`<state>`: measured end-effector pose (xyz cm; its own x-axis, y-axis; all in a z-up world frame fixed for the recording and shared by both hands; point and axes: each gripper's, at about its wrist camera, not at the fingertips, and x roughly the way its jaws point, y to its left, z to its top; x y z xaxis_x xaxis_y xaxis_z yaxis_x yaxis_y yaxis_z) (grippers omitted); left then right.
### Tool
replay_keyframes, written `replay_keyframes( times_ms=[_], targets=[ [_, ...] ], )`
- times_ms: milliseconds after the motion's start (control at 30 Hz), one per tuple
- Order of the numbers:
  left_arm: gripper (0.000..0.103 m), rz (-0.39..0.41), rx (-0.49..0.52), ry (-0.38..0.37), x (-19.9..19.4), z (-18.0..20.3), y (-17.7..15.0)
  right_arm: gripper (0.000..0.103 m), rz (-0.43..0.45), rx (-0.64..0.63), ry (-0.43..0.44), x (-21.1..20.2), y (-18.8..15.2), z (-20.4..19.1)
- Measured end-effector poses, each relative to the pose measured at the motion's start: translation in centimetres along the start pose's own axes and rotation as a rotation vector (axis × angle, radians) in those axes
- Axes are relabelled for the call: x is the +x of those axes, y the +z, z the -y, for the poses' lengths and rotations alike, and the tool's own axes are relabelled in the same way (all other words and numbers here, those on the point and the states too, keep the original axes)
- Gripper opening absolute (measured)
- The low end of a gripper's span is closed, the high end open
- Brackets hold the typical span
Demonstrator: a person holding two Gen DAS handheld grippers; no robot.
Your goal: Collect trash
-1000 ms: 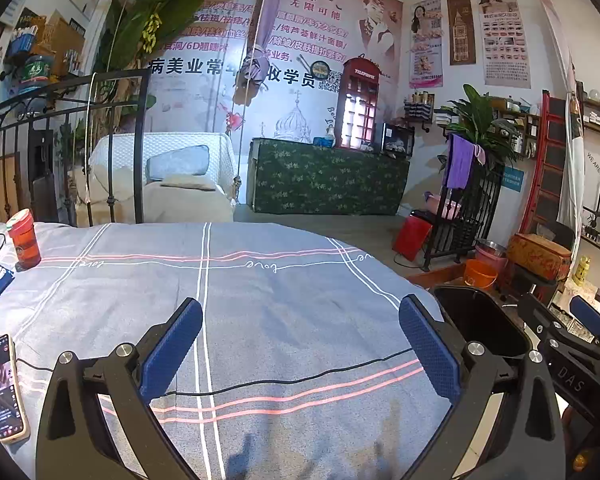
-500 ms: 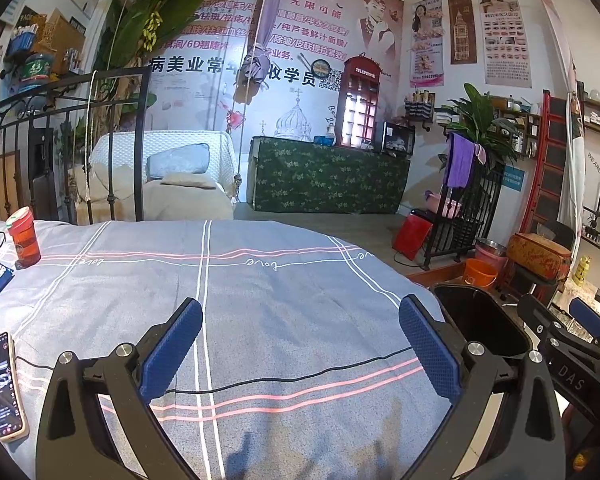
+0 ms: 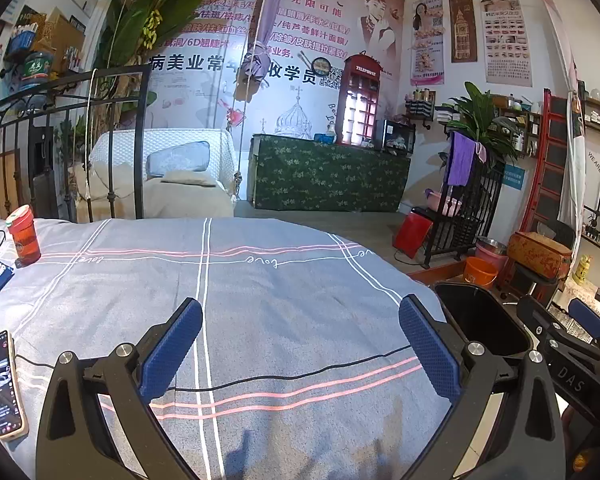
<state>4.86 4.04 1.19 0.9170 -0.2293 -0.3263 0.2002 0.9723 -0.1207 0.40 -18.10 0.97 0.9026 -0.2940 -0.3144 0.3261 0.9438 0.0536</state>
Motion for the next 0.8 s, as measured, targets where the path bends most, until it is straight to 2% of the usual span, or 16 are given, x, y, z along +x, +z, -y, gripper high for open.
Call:
replay_keyframes(
  times_ms=[800],
  targets=[
    [0.097, -0.009, 0.0, -0.007, 0.37, -0.78, 0.14, 0.097, -0.018, 0.006, -0.001, 0.1, -0.5, 0.27]
  ],
)
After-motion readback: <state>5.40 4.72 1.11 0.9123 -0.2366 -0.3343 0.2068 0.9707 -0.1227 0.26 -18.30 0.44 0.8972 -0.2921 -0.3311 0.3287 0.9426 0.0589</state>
